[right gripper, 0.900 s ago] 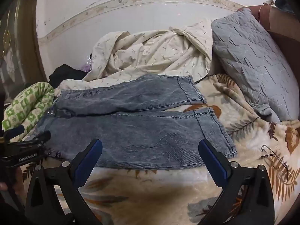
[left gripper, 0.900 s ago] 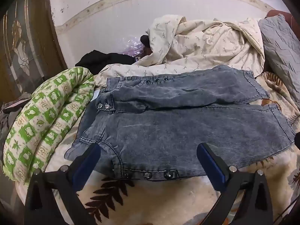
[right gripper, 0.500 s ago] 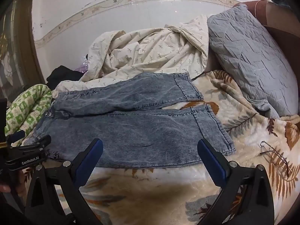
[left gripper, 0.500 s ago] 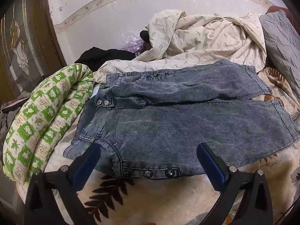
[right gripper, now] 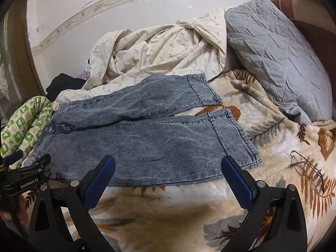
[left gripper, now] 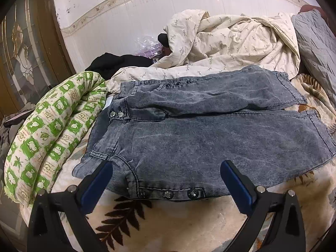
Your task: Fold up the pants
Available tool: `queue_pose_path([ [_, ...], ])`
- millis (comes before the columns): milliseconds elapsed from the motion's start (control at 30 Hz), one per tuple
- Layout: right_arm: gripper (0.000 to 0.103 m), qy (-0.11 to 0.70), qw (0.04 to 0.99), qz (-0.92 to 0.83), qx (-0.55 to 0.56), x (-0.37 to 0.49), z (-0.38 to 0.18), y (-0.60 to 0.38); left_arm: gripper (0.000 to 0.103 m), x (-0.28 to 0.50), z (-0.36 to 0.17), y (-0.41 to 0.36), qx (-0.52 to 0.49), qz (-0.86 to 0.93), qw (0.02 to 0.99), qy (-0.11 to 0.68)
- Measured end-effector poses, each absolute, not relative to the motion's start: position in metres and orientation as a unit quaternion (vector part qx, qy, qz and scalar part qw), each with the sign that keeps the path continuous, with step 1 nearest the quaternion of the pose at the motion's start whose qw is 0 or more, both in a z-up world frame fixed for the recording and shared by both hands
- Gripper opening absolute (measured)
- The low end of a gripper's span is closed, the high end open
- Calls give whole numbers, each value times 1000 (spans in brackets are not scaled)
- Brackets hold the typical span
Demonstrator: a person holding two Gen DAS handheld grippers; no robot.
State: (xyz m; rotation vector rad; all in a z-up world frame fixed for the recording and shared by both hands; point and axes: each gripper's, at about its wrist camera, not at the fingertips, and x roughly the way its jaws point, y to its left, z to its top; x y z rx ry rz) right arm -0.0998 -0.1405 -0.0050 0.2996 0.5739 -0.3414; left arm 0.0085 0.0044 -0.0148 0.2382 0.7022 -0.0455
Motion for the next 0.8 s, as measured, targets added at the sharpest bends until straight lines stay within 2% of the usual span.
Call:
queue_pose_path([
  [800, 101, 282, 930, -173, 159, -101, -7, -146, 103, 10, -11, 5, 117, -22, 933, 339],
])
